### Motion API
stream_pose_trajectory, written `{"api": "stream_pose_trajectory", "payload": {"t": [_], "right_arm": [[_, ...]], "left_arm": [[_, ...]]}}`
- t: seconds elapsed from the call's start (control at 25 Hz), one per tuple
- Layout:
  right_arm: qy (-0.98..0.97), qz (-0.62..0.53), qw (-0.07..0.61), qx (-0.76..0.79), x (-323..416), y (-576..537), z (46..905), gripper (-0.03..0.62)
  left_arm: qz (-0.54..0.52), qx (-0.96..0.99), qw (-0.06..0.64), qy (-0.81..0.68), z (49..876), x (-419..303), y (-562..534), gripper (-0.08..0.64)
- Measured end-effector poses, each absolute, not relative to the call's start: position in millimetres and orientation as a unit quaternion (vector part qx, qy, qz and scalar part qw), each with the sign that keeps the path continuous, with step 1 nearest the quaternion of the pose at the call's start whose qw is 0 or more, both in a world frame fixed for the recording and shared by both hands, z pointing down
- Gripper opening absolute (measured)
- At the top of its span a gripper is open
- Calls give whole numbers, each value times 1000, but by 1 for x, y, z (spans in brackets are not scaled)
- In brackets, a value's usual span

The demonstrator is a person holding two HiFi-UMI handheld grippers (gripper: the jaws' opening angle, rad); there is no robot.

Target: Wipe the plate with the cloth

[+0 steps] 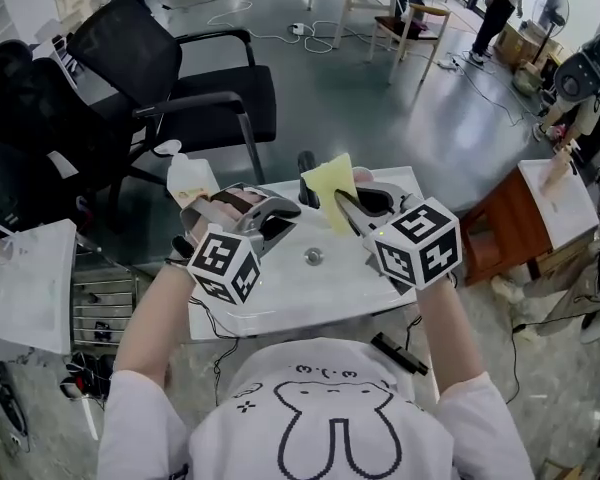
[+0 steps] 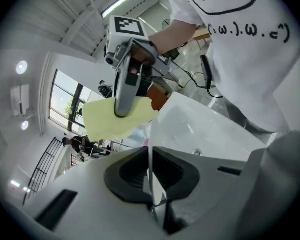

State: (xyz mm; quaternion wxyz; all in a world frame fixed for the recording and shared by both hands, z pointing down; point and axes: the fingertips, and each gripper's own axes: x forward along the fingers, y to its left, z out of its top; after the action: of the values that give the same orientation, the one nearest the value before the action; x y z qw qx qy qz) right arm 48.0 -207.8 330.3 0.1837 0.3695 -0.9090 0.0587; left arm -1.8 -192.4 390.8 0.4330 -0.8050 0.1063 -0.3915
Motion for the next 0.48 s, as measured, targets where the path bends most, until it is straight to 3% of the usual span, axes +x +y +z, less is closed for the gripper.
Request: {"api": "stream_pose_trajectory", "payload": {"t": [0.48], "right_arm": [[-955,-20,255,150,-1,-156,344,37]], "left_arm": [[-375,-788,481,82,373,-6,-177,25]]}}
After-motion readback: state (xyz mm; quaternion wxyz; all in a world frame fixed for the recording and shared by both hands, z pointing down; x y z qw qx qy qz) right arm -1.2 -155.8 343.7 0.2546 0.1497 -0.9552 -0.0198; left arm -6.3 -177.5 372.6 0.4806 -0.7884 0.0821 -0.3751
